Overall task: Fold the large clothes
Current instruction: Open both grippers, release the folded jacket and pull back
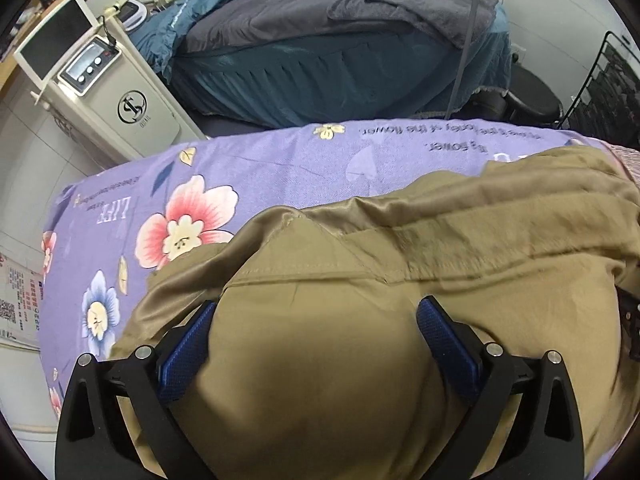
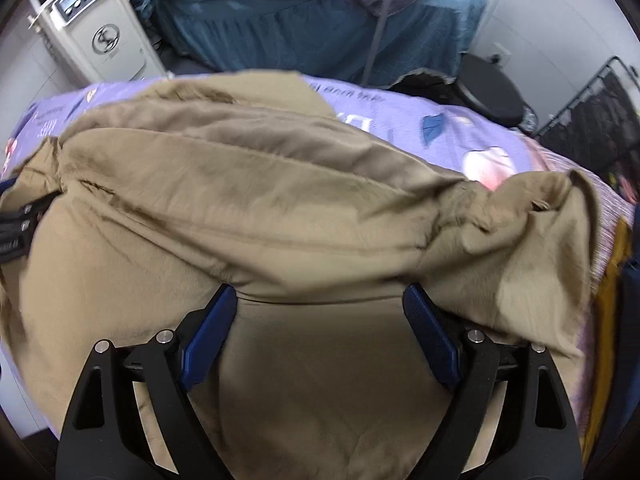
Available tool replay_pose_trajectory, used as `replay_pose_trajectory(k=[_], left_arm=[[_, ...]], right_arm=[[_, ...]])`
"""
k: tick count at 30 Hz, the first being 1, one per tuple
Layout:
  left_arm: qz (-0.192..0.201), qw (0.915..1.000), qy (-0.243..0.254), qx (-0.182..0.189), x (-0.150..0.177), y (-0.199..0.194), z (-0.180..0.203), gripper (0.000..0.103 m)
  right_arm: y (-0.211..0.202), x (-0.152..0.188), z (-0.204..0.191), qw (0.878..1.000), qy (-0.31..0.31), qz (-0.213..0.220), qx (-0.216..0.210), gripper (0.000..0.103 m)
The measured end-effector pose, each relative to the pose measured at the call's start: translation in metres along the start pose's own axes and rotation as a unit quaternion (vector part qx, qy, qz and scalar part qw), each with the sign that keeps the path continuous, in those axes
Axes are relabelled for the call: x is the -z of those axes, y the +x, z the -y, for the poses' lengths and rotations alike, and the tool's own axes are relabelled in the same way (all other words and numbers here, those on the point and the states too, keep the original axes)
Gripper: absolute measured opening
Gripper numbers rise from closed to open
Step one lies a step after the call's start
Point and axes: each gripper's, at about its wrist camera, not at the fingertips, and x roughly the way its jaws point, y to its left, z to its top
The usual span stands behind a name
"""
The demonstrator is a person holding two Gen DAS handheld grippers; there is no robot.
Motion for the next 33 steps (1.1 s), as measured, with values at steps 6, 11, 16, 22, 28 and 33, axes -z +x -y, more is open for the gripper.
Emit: replay_pose_trajectory(k=[6, 11, 16, 22, 28, 33], left_arm=[[0.062, 0.997, 0.047, 0.007, 0.042, -0.07, 0.002, 0.097], [0.066, 0.9953, 0.068, 0.02, 0.085, -0.106, 0.003, 0.097], [0.028, 0.9966, 0.059, 0.051, 0.125, -0.126, 0.009, 0.097], [0.034, 0.9962, 0.07, 0.04, 0.147, -0.155, 0.026, 0.097], [0.031, 0.9954, 0.084, 0.034, 0.149, -0.162, 0.024, 0.097], [-0.007, 0.9961, 0.063, 0.062, 0.151, -0.157, 0.016, 0.097]], right_arm=[[-0.076, 0.037, 0.002, 0.999, 0.013, 0.052, -0.007, 0.095], [-0.1, 0.076, 0.0, 0.999, 0.026, 0.031, -0.002, 0.095], [-0.111, 0.118, -0.005, 0.999, 0.053, -0.008, -0.011, 0.095], [-0.131, 0.14, -0.029, 1.0, 0.018, -0.014, 0.005, 0.095], [-0.156, 0.137, -0.046, 0.999, -0.016, 0.013, 0.028, 0.095], [-0.166, 0.135, -0.05, 0.999, -0.026, 0.018, 0.033, 0.095]])
